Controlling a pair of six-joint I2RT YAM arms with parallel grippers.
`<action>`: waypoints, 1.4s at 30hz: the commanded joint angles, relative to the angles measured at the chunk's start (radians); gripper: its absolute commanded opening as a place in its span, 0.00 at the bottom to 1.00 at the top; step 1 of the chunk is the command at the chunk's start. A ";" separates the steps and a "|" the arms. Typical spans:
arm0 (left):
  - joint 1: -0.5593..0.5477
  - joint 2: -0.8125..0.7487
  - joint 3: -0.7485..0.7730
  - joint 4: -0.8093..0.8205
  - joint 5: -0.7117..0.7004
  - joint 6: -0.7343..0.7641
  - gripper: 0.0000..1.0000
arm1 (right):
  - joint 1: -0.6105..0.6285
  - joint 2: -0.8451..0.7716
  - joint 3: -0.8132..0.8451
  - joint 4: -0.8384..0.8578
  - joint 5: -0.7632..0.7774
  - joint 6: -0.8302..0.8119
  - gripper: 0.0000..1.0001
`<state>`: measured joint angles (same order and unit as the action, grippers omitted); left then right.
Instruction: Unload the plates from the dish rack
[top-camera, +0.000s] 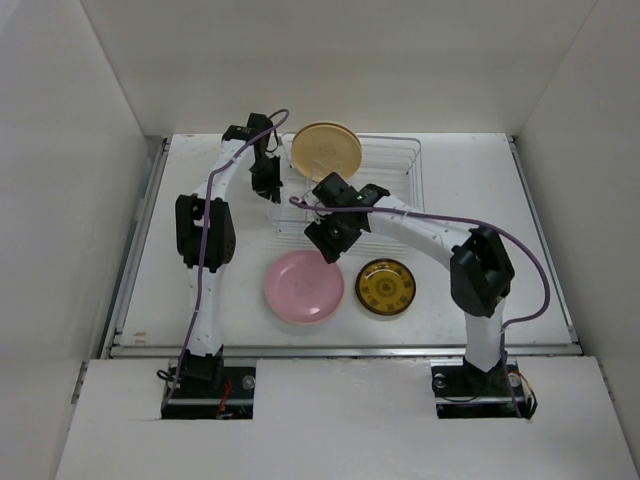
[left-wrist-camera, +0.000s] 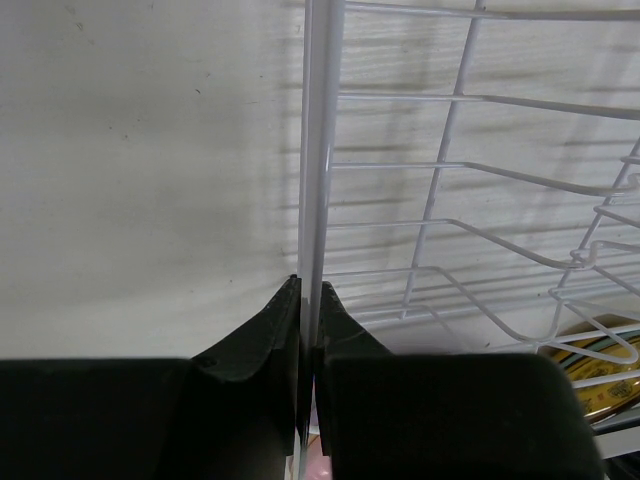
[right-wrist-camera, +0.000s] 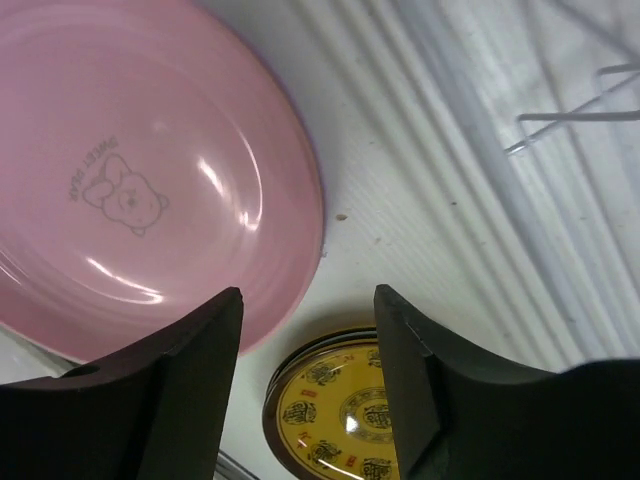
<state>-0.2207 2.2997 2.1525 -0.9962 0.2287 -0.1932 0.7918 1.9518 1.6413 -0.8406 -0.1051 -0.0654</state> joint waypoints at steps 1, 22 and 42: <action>0.000 -0.014 -0.025 -0.082 0.057 -0.064 0.00 | 0.001 -0.063 0.107 0.012 0.099 0.012 0.62; 0.000 0.023 0.032 -0.101 0.047 -0.026 0.00 | -0.293 0.331 0.761 0.430 0.262 0.021 0.70; 0.011 0.083 0.038 -0.101 0.066 -0.037 0.00 | -0.302 0.374 0.643 0.543 0.220 -0.023 0.20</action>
<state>-0.2157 2.3272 2.1994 -1.0348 0.2390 -0.1726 0.4854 2.3363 2.3024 -0.3332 0.1310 -0.0807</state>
